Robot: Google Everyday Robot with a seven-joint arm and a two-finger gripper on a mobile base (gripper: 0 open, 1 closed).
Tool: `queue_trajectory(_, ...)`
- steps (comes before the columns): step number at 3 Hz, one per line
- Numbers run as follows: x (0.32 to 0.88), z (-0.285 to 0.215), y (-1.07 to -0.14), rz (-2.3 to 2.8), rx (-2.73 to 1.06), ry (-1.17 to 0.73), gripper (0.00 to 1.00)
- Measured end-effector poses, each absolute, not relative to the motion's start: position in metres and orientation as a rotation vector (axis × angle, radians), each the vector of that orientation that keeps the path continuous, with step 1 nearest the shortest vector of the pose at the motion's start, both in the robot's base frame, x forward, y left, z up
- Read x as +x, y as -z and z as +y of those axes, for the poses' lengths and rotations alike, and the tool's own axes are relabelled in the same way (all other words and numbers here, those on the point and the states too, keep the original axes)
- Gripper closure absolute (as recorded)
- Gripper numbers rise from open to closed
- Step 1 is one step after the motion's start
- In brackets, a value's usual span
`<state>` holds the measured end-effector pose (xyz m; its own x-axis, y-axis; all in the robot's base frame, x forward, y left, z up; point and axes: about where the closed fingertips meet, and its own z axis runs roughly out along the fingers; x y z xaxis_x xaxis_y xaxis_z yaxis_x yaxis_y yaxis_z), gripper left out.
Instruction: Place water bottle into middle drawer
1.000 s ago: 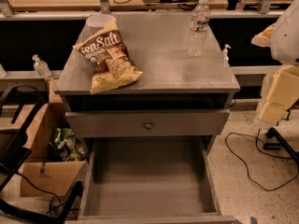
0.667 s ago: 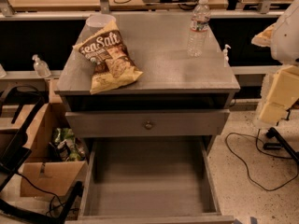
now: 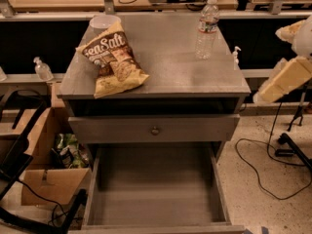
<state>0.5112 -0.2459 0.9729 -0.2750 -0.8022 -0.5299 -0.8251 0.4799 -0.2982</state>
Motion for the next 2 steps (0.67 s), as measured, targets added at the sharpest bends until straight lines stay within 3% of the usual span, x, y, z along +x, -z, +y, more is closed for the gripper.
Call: queue_trajectory(2, 0.575, -0.274, -0.965, 1.871, -0.872, -0.271, 0.0)
